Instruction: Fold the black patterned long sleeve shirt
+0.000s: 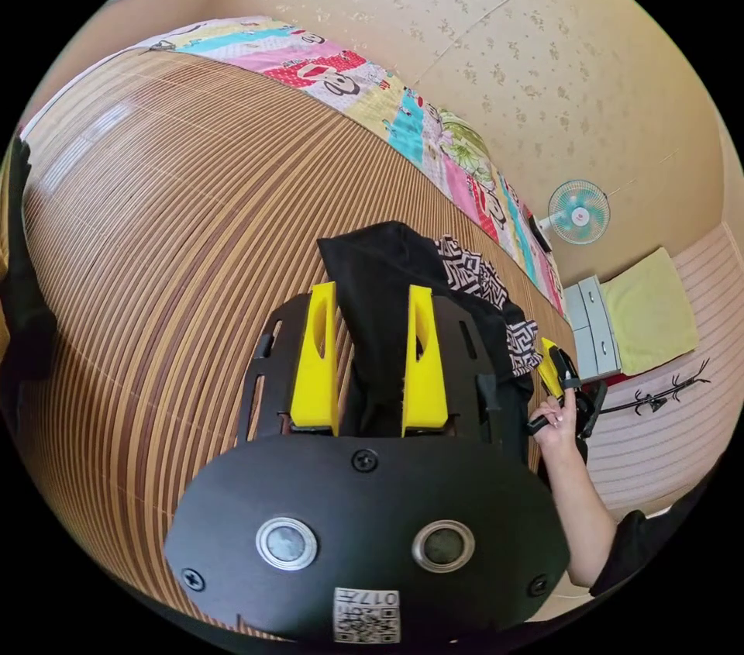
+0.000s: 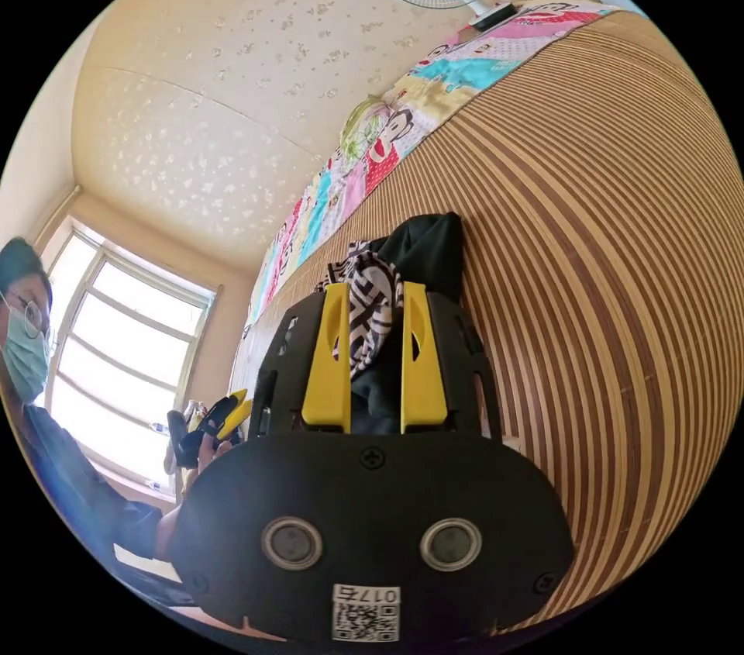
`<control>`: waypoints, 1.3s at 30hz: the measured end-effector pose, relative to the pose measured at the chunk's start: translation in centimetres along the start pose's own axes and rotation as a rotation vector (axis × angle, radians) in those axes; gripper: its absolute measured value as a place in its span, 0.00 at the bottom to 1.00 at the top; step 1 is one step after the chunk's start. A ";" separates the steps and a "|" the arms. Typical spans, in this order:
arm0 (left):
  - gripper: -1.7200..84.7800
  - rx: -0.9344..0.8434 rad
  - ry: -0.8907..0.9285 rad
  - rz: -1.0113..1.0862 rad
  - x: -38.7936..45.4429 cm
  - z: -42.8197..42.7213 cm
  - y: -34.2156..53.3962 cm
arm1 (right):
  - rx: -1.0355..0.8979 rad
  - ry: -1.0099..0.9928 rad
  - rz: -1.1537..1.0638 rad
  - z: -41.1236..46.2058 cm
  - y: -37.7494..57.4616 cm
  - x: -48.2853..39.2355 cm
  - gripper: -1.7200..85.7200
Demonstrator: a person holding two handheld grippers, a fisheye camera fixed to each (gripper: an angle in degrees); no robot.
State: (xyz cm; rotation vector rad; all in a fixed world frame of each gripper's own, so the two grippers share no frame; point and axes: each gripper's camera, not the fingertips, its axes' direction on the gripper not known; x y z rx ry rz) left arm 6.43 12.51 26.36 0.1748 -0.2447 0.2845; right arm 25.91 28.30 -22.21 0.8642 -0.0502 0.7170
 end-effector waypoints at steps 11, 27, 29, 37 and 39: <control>0.07 0.072 0.065 0.061 -1.4 0.6 -1.0 | -0.009 0.061 -0.194 -4.5 -1.7 -5.2 0.04; 0.14 -0.225 0.122 0.093 -9.1 -5.1 4.2 | -0.143 0.271 -0.071 -13.4 3.3 -2.2 0.07; 0.15 -0.329 0.181 0.109 -10.6 -6.7 6.9 | -0.349 0.282 -0.059 -15.1 6.1 -1.0 0.09; 0.15 -0.640 0.095 0.145 -12.4 -12.6 13.0 | -0.678 0.355 0.065 -23.5 13.6 2.6 0.13; 0.16 -0.710 0.086 0.164 -12.2 -13.0 13.7 | -0.706 0.361 0.077 -24.9 14.5 3.1 0.13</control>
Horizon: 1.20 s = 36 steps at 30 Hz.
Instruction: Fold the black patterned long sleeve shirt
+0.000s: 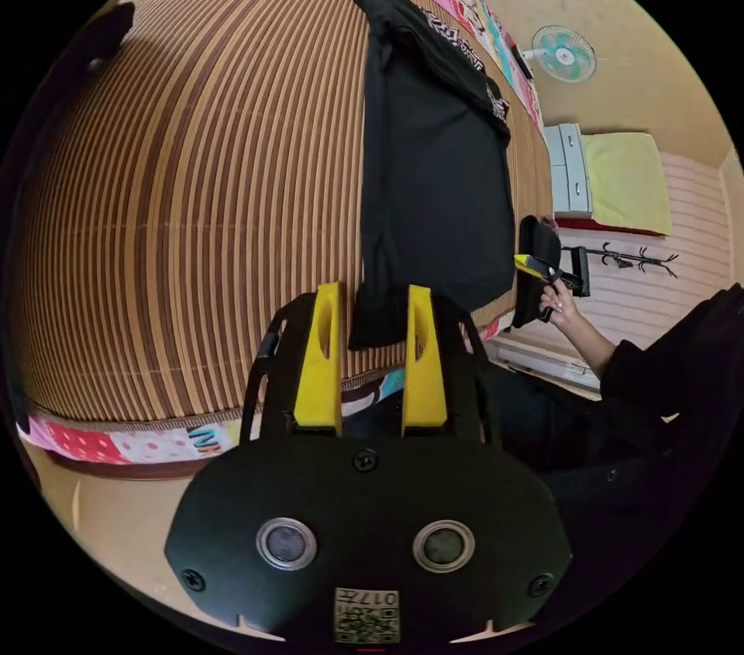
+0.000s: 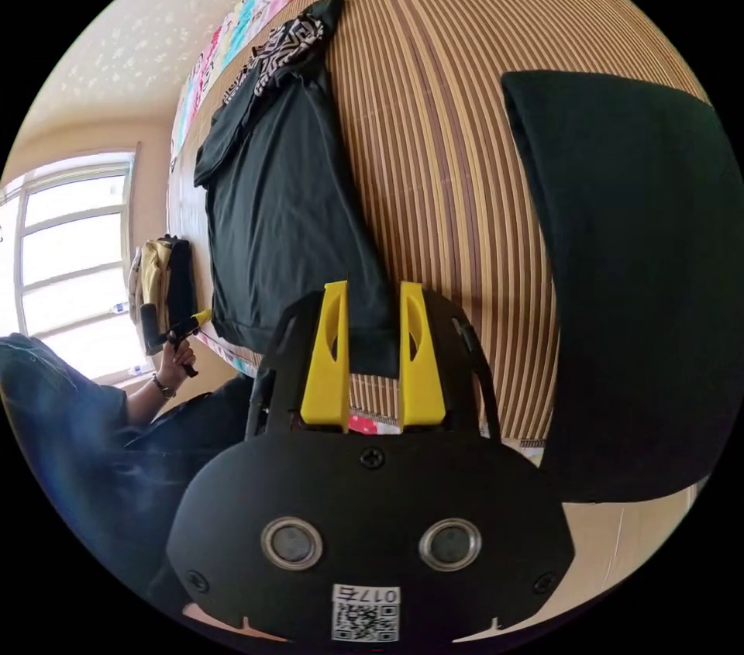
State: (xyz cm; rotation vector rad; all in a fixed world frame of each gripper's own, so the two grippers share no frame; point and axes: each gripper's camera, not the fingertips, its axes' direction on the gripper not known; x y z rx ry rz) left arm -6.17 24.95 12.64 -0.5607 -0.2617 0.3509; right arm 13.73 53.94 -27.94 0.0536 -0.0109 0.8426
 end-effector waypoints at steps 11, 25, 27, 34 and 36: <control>0.01 -0.030 0.241 -0.045 -6.2 -6.7 1.5 | 0.042 -0.110 0.115 -1.4 6.8 5.9 0.09; 0.01 0.156 0.796 -0.272 -11.4 -17.6 13.8 | 0.373 -0.837 0.395 -6.9 23.5 9.9 0.03; 0.01 0.371 0.967 -0.291 -12.6 -18.7 13.8 | 0.538 -0.999 0.472 -6.7 25.0 9.9 0.03; 0.01 0.714 1.196 -0.234 -16.0 -18.6 3.7 | 0.812 -1.287 0.356 -2.6 14.4 7.8 0.03; 0.01 0.810 1.209 -0.214 -17.1 -19.0 -0.7 | 0.834 -1.304 0.332 -1.4 10.3 6.9 0.03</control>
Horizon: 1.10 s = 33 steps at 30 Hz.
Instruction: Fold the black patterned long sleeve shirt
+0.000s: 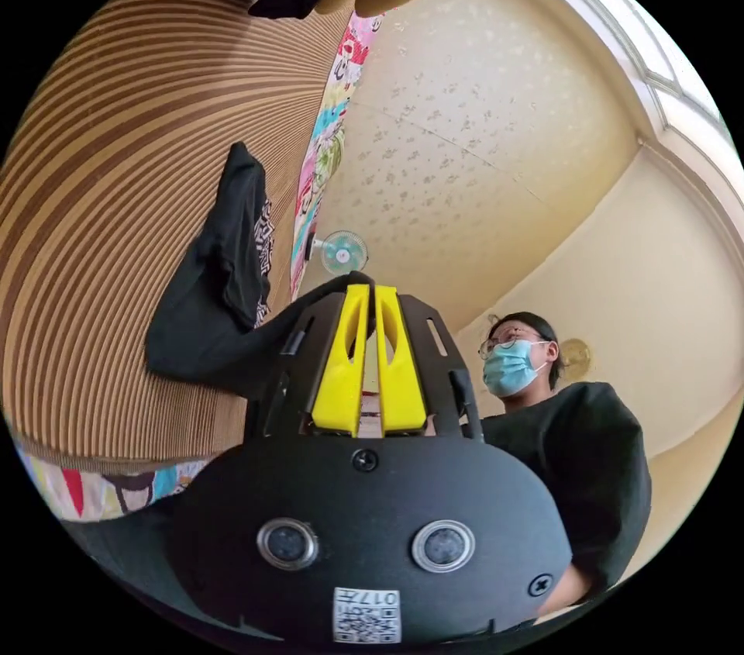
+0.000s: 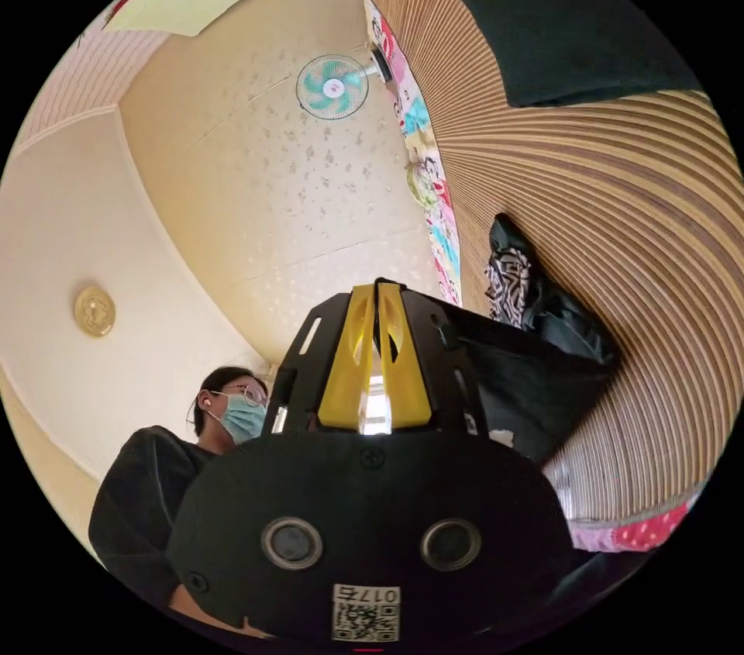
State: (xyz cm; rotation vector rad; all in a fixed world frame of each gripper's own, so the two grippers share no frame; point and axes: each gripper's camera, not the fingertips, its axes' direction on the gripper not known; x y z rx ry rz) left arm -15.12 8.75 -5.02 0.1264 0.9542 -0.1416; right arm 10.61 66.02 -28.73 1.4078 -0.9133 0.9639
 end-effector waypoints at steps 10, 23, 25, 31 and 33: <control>0.02 0.066 -0.201 0.006 -6.1 7.4 -11.1 | -0.074 0.322 -0.093 16.1 -9.0 6.9 0.04; 0.18 -0.251 -0.810 0.155 -4.9 9.6 -1.5 | -0.650 0.858 -0.449 33.0 4.9 8.2 0.10; 0.19 -0.293 -0.812 0.106 -6.4 10.1 0.2 | -0.816 0.894 -0.481 36.6 9.8 9.7 0.11; 0.09 -0.347 -0.849 0.005 -9.7 12.5 3.4 | -1.245 1.067 -0.585 47.7 23.9 16.1 0.17; 0.05 -0.356 -0.850 0.114 -8.4 14.1 4.8 | -1.362 1.177 -0.637 50.7 27.5 17.8 0.20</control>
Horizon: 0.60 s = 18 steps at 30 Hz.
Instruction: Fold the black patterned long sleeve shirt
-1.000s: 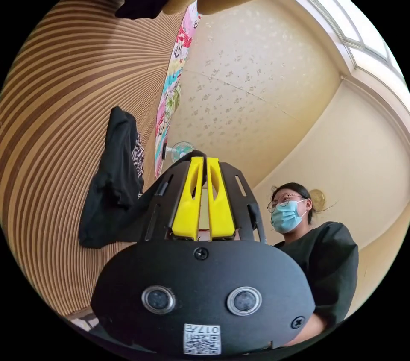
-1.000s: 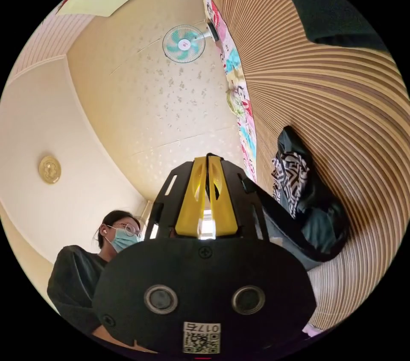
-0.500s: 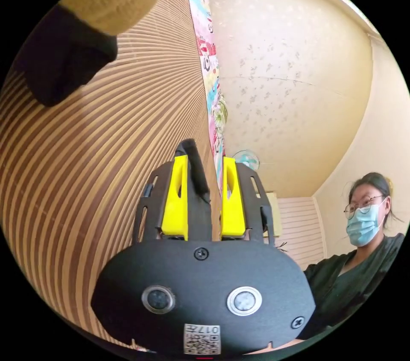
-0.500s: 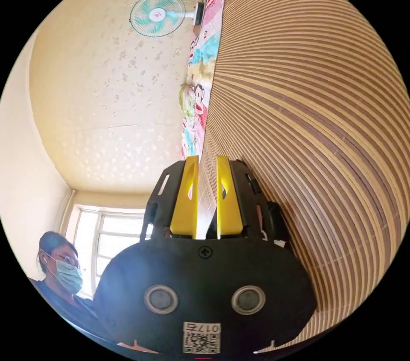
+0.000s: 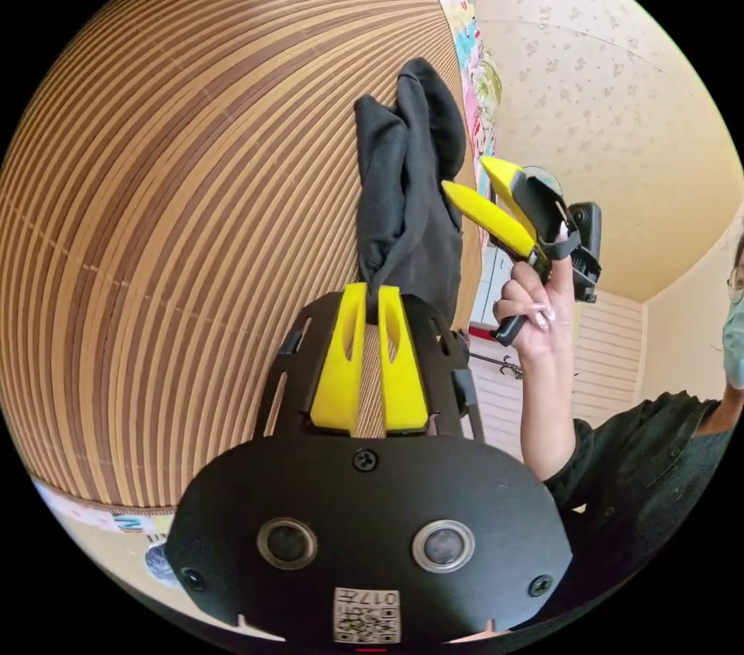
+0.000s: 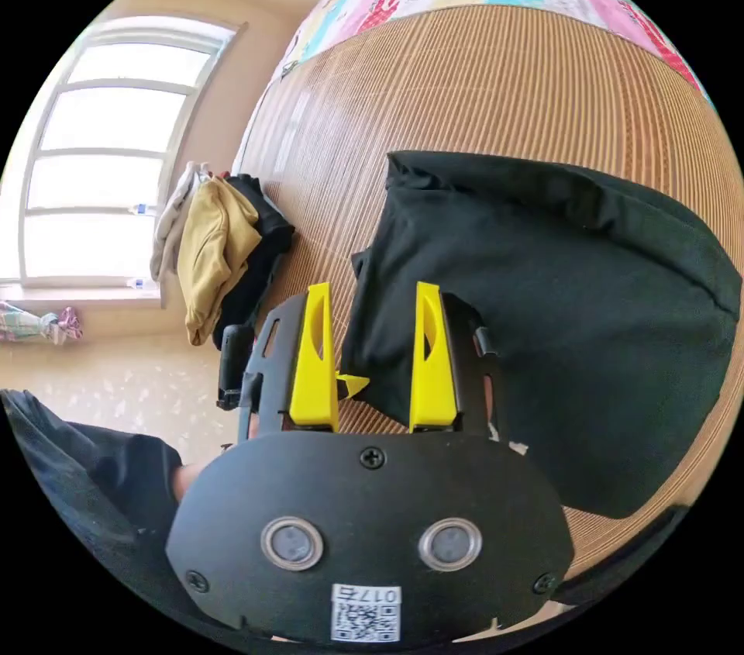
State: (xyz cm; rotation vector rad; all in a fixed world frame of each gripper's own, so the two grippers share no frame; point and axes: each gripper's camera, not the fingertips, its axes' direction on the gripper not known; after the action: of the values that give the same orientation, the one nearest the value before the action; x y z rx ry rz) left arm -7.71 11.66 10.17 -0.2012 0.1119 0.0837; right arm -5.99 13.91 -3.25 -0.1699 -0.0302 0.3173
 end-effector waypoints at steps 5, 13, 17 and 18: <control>0.03 0.042 -0.105 0.099 4.8 1.1 1.6 | -0.299 0.406 -0.113 6.3 -4.1 -6.6 0.26; 0.04 0.102 -0.269 0.255 10.7 3.7 3.9 | -0.540 0.784 -0.291 12.2 -4.1 -8.8 0.18; 0.05 0.119 -0.202 0.286 12.5 4.2 4.5 | -0.430 0.575 -0.261 8.1 -3.9 -6.7 0.10; 0.06 0.139 -0.184 0.313 13.3 4.1 4.7 | -0.398 0.507 -0.249 6.9 -3.8 -6.1 0.10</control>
State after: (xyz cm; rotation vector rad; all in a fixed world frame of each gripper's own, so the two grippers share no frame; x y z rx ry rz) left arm 5.43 18.08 11.61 -0.0347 -0.0356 0.4045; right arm -11.04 9.56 4.17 -0.6314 0.3871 0.0089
